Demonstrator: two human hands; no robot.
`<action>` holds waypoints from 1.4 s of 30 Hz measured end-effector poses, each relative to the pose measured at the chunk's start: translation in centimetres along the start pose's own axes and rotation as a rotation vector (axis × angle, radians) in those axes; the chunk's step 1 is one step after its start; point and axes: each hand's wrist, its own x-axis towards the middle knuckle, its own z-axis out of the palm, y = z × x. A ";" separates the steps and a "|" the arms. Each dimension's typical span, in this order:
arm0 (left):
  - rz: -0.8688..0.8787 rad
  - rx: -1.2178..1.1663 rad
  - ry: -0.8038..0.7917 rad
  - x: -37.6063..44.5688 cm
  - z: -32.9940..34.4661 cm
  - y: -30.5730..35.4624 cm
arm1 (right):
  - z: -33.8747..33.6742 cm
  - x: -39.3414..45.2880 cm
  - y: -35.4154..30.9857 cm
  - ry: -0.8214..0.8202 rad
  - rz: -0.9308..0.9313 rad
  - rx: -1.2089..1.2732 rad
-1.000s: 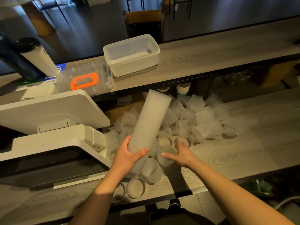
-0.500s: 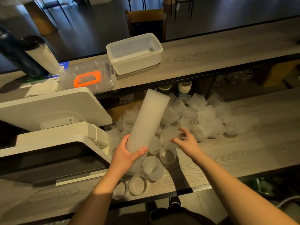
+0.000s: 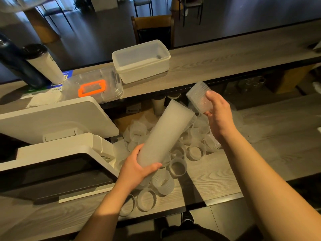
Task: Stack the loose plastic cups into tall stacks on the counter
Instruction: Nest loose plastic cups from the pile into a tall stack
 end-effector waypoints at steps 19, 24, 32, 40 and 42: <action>-0.079 -0.033 -0.017 -0.1 0.2 -1.2 | 1.8 -1.6 3.0 -0.341 0.183 -0.218; -0.189 -0.299 -0.032 0.6 1.0 -1.1 | 1.1 -2.0 7.1 -0.209 0.270 -0.287; -0.224 -0.405 -0.036 0.6 0.7 -2.1 | -2.9 -6.6 18.0 -0.372 0.446 -0.708; -0.198 -0.374 0.031 0.1 0.5 -2.4 | -2.8 -8.0 22.6 -0.413 0.173 -1.069; -0.181 -0.364 0.060 0.0 0.5 -2.5 | -2.7 -8.2 22.9 -0.369 0.112 -1.112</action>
